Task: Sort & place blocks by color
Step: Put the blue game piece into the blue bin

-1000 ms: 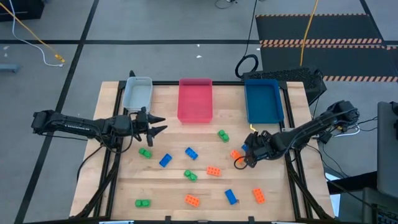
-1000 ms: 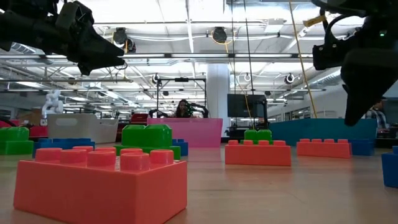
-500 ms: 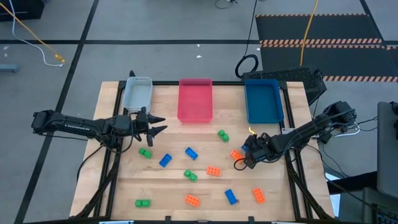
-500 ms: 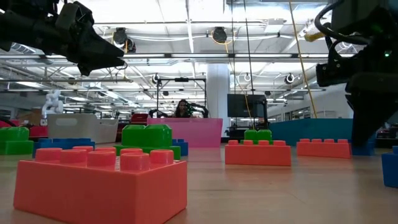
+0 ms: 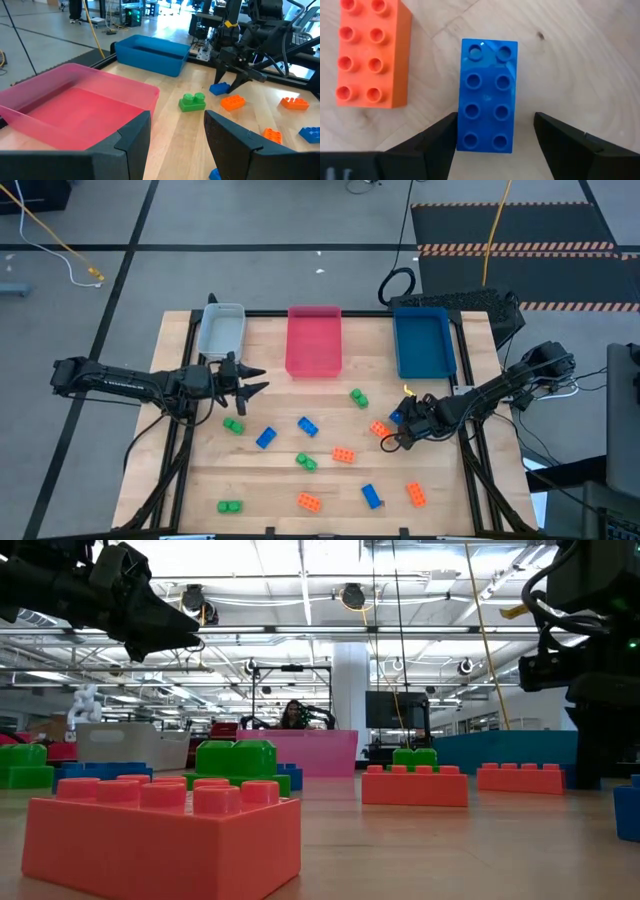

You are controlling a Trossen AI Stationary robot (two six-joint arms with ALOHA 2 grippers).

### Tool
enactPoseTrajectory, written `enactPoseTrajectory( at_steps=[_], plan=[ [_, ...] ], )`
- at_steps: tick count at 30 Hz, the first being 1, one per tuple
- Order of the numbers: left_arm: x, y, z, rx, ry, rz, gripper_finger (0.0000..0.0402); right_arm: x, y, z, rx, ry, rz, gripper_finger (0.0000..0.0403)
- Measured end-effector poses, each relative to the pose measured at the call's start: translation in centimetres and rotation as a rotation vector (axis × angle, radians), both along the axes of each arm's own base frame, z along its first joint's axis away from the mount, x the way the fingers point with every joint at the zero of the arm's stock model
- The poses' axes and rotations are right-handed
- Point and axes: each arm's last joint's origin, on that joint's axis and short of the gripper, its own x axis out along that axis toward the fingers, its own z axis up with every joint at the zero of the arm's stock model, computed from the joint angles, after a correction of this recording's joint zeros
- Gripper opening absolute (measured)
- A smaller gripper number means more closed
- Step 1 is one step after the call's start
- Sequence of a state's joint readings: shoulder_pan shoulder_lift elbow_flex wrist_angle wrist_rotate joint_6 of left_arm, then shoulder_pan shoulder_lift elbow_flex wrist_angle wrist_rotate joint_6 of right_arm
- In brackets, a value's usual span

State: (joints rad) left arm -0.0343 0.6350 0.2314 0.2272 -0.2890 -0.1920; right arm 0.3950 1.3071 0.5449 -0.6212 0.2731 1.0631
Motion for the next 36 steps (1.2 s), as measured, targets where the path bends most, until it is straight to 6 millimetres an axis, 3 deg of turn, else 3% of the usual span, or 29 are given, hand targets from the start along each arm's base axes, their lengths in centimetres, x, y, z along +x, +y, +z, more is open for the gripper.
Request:
enactPoseTrajectory(
  at_steps=[8, 18, 23, 29, 36],
  plan=[
    [0.0, 0.0, 0.0, -0.002, -0.001, 0.000, 0.0186, 0.0, 0.0, 0.0, -0.014, 0.008, 0.049, 0.0136],
    [0.0, 0.0, 0.0, -0.003, -0.002, 0.001, 0.0186, 0.3, 0.0, 0.9, -0.009, -0.041, 0.142, 0.0133],
    [0.0, 0.0, 0.0, 0.000, -0.006, 0.001, 0.0186, 1.5, -0.6, 3.9, -0.108, -0.159, 0.176, 0.0133],
    [0.0, 0.0, 0.0, -0.001, -0.006, 0.002, 0.0186, 2.1, -3.2, 7.5, -0.314, -0.197, 0.170, 0.0133],
    [0.0, 0.0, 0.0, 0.003, -0.005, 0.002, 0.0186, 0.5, -8.3, 8.9, -0.408, -0.077, 0.033, 0.0133]
  ],
)
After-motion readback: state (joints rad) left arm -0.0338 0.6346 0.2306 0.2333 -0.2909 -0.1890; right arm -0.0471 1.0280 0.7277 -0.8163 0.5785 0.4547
